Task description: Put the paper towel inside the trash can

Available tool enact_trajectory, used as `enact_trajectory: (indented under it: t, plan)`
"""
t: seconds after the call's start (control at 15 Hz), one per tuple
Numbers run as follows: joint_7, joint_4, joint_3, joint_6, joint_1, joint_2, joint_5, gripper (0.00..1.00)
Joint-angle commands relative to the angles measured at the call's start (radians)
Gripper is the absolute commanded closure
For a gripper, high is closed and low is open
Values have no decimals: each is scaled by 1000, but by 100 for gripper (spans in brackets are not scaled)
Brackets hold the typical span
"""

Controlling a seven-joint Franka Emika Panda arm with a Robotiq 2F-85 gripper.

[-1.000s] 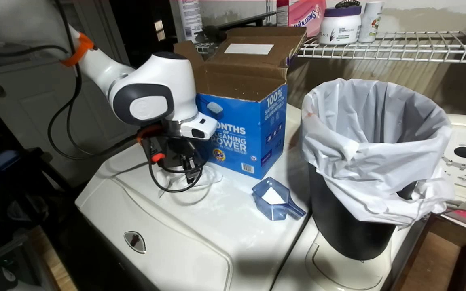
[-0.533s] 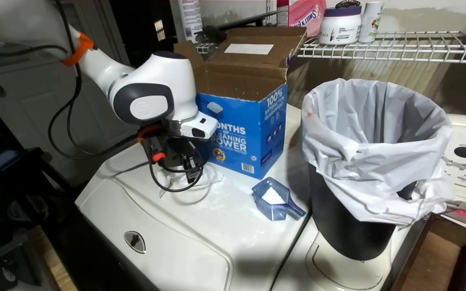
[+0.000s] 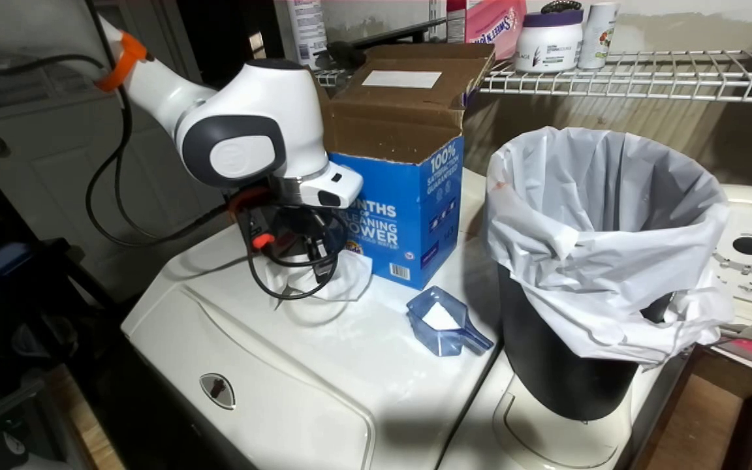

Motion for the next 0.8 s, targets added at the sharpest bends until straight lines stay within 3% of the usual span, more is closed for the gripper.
enact_trajectory:
  t: [0.0, 0.73]
  plan:
    - [28, -1, -5, -17, -11, -49, -6, 99]
    - [69, 3, 0, -12, -13, -69, -16, 99]
